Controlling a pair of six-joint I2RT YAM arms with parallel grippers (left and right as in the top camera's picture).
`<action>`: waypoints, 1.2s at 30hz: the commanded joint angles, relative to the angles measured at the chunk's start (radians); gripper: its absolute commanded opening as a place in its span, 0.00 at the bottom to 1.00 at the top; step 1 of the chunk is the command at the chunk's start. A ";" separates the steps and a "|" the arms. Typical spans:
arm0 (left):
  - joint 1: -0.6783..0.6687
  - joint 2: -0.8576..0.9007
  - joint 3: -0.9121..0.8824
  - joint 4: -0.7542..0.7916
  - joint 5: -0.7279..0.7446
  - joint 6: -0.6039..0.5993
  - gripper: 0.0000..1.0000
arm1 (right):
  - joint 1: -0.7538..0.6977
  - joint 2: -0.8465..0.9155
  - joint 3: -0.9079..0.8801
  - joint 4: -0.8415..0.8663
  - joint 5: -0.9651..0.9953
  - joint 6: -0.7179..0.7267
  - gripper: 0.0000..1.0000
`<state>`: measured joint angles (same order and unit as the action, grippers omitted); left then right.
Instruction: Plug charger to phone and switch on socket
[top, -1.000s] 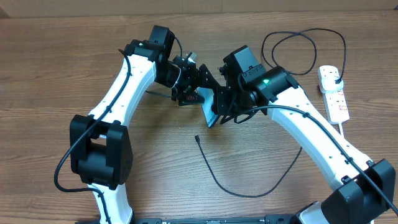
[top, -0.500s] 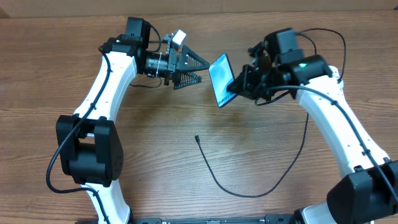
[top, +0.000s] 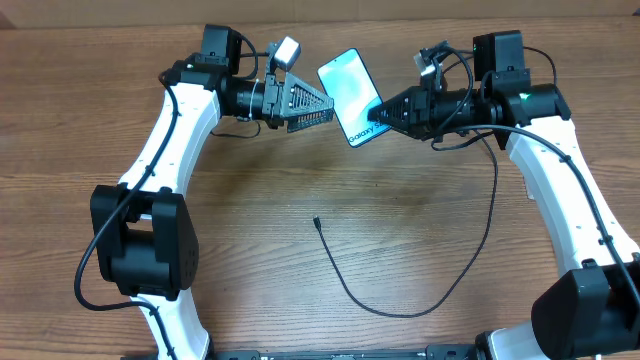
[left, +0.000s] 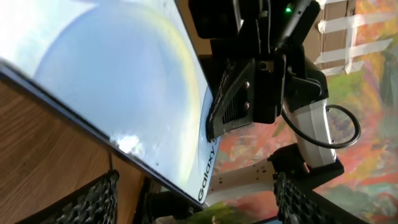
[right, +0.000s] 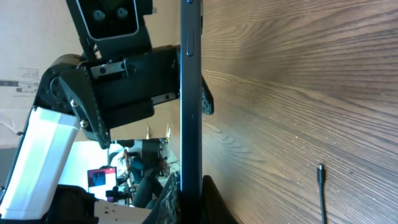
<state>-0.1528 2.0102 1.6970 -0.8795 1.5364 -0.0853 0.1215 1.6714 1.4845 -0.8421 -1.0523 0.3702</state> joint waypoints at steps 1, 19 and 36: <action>-0.003 -0.004 0.019 0.076 0.019 -0.098 0.82 | 0.003 -0.006 0.013 0.012 -0.068 -0.004 0.04; -0.125 -0.004 0.019 0.906 -0.104 -0.959 0.54 | 0.003 -0.006 0.013 0.124 -0.058 0.053 0.04; -0.166 -0.004 0.019 1.328 -0.026 -1.278 0.31 | 0.003 -0.006 0.013 0.177 -0.040 0.052 0.04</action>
<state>-0.2680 2.0296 1.6939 0.4244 1.4082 -1.3296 0.1139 1.6588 1.4982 -0.6701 -1.1725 0.3935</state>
